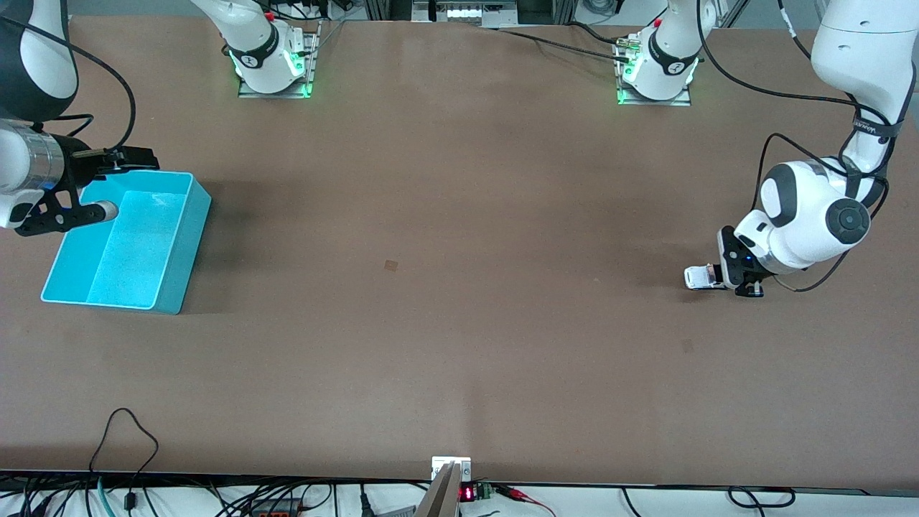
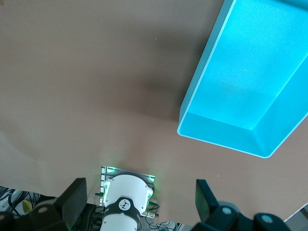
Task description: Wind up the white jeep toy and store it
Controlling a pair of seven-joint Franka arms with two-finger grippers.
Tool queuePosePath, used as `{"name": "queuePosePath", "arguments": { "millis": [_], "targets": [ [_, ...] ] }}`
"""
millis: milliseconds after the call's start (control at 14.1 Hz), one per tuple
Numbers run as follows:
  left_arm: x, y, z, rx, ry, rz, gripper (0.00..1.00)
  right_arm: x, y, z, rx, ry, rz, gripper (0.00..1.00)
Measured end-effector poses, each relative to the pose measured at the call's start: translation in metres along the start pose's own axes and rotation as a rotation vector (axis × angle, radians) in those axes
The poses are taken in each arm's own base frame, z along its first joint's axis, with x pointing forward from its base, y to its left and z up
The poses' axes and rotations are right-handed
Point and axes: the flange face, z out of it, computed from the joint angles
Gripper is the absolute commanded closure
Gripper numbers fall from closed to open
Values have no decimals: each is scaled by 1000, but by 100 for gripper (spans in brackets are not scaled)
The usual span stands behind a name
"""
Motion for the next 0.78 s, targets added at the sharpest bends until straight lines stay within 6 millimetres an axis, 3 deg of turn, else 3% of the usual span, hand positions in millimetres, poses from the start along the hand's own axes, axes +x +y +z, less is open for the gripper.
{"name": "queuePosePath", "arguments": {
  "millis": [284,781],
  "targets": [
    [-31,3,0,1,2,-33,88,0,1,0,0,0,2,0],
    [-54,5,1,4,4,-7,88,0,2,0,1,0,4,0]
  ]
}}
